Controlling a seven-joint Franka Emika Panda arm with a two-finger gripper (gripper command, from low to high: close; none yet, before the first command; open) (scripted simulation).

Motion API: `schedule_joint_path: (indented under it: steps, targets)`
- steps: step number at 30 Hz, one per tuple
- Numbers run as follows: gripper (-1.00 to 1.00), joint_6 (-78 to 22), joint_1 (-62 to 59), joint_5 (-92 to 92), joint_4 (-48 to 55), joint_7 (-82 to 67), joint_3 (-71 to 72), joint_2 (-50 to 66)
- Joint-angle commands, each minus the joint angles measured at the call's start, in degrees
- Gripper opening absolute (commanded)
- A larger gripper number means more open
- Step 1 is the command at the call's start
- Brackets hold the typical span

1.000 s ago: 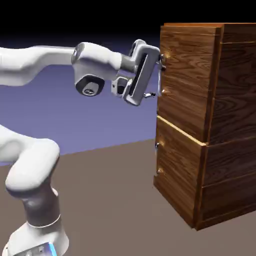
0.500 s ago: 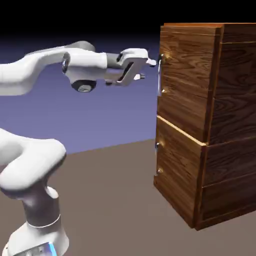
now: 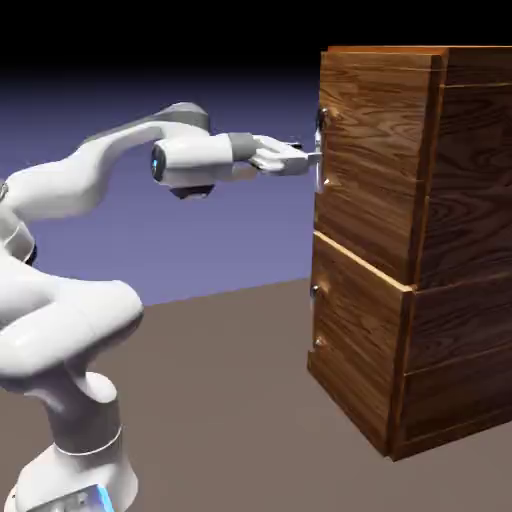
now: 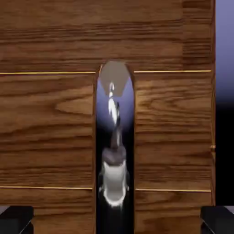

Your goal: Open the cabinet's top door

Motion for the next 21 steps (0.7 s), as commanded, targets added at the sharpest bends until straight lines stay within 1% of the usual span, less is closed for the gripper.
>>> schedule_joint_path:
  steps: [1, 2, 7, 12, 16, 21]
  targets:
    - [-1.0, 0.0, 0.0, 0.0, 0.0, 0.0, 0.0, 0.0]
    - [-1.0, 0.0, 0.0, 0.0, 0.0, 0.0, 0.0, 0.0]
    - [-1.0, -12.4, 8.0, 1.2, -10.3, -7.4, -7.9, -1.7]
    - [-1.0, -24.6, 14.5, -2.8, -19.0, -13.1, -17.9, -2.2]
    - [-1.0, -33.3, 17.3, -8.3, -23.6, -16.4, -26.2, -1.9]
    - [-1.0, -43.3, 18.3, -16.3, -26.8, -20.0, -36.6, -0.5]
